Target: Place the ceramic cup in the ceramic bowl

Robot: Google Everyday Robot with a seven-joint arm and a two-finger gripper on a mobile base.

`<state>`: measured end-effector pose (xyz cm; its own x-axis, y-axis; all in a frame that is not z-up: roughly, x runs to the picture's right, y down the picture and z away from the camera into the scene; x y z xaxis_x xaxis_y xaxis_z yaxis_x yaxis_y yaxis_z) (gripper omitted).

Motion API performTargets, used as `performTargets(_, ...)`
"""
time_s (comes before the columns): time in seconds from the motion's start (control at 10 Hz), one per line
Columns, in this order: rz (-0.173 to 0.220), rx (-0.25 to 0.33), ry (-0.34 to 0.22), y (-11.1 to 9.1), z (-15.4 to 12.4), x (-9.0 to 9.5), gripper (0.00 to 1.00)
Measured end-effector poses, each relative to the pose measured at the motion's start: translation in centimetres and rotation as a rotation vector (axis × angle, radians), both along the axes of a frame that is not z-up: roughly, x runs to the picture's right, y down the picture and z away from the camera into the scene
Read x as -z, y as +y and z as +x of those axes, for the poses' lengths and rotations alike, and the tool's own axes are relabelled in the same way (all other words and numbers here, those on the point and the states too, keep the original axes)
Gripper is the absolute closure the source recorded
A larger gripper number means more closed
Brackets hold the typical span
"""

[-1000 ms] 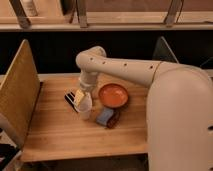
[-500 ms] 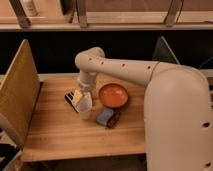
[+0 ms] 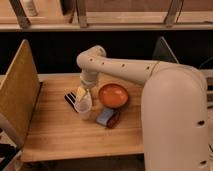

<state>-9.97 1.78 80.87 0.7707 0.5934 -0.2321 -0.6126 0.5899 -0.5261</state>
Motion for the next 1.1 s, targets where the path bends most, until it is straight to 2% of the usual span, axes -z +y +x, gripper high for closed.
performTargets(0.2, 0.02, 0.009, 0.001, 0.0, -0.1, -1.4, 0.2)
performTargets(0.5, 0.001, 0.008, 0.024, 1.5, 0.2, -2.9, 0.2)
performTargets(0.8, -0.028, -0.01, 0.072, 2.9, 1.9, -4.1, 0.22)
performTargets(1.0, -0.116, -0.035, 0.06, 5.7, 1.4, -4.6, 0.42)
performTargets(1.1, -0.147, -0.043, 0.046, 6.7, 1.0, -4.7, 0.52)
